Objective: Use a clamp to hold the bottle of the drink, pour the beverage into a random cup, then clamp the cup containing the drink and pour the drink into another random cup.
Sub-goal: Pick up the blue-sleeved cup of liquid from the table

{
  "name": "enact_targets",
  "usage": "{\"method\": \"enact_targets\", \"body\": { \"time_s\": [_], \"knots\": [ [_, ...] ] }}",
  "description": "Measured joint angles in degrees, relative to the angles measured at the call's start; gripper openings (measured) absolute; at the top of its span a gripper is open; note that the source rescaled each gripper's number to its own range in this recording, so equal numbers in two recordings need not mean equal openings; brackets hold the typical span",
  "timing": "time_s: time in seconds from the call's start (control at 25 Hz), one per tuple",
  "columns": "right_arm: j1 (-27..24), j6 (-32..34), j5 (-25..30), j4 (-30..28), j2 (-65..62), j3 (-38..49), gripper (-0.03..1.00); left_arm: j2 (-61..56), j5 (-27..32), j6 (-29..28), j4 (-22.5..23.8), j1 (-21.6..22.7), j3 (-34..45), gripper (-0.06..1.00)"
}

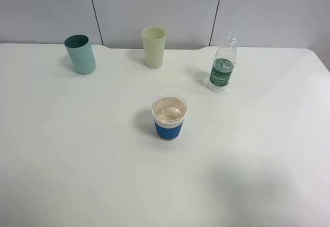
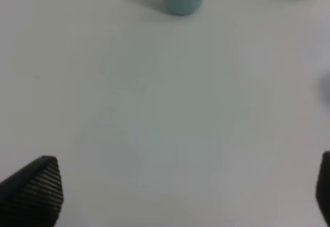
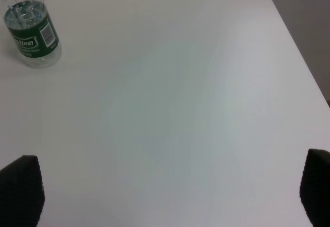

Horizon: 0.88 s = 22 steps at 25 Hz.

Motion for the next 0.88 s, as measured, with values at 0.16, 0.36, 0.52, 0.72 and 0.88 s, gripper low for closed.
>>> {"method": "enact_targets", "body": {
  "time_s": [0.16, 0.36, 0.52, 0.72, 0.88],
  "knots": [
    [0.00, 0.00, 0.00, 0.00, 0.00, 0.00, 1.00, 0.00, -0.05, 0.19, -0.90, 0.00, 0.00, 1.00],
    [0.00, 0.05, 0.00, 0.00, 0.00, 0.00, 1.00, 3.61, -4.73, 0.78, -2.44, -0.14, -1.19, 1.00],
    [0.00, 0.05, 0.00, 0.00, 0.00, 0.00, 1.00, 8.04, -9.42, 1.01, -2.78, -3.05, -1.19, 1.00],
    [0.00, 0.05, 0.00, 0.00, 0.00, 0.00, 1.00, 15.98, -10.58, 2.09, -1.87, -9.78, -1.19, 1.00],
    [0.00, 0.05, 0.00, 0.00, 0.00, 0.00, 1.00, 22.86, -11.60, 3.63, 1.00, -15.68, -1.03, 1.00]
  ]
}}
